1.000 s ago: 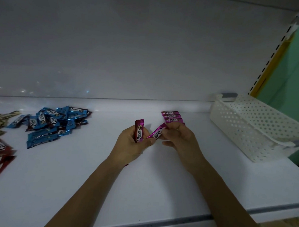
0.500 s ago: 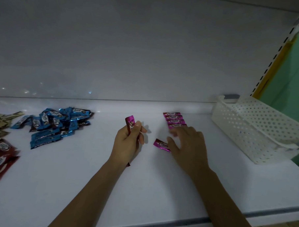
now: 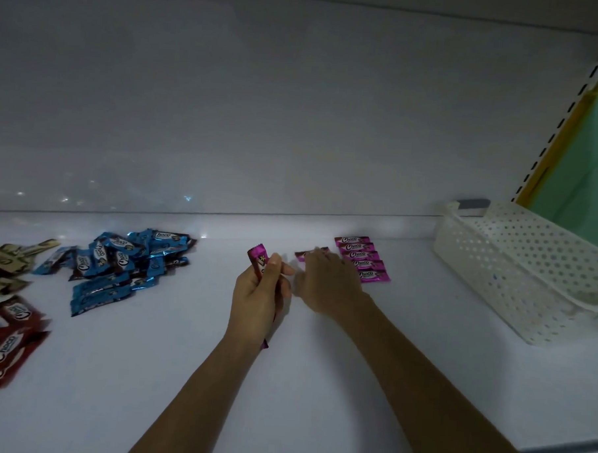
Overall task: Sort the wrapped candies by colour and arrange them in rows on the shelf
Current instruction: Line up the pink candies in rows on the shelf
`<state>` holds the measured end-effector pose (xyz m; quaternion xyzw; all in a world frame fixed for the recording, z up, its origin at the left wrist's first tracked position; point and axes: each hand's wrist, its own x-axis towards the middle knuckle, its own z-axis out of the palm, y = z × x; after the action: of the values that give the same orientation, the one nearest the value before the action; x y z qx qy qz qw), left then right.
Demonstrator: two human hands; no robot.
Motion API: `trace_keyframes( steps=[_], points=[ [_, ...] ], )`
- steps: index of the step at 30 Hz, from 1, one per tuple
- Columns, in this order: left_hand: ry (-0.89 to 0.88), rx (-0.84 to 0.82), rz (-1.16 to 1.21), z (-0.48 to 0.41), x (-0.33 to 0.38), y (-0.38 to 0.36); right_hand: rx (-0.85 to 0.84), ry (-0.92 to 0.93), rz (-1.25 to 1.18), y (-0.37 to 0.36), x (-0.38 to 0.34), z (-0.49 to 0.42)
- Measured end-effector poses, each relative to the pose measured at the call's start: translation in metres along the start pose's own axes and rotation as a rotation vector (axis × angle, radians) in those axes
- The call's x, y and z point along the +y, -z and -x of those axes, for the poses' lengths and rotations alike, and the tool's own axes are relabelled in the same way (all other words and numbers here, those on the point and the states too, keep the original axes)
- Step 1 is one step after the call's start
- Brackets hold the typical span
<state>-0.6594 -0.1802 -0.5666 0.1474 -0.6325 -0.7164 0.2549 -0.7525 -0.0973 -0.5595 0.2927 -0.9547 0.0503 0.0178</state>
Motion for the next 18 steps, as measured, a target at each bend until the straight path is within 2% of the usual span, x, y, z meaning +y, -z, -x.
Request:
trace_keyframes(
  steps=[2, 4, 11, 18],
  points=[
    [0.0, -0.002, -0.02, -0.002, -0.003, 0.002, -0.01, -0.059, -0.014, -0.008, 0.001, -0.011],
    [0.004, 0.0, -0.026, -0.004, -0.005, 0.002, 0.051, -0.079, -0.029, -0.016, 0.002, -0.011],
    [-0.022, -0.019, 0.014, -0.005, -0.004, 0.001, 0.197, -0.011, -0.026, -0.021, 0.003, -0.01],
    [-0.03, -0.018, -0.018, -0.003, -0.003, 0.001, 0.173, -0.005, -0.054, -0.022, 0.007, -0.012]
  ],
)
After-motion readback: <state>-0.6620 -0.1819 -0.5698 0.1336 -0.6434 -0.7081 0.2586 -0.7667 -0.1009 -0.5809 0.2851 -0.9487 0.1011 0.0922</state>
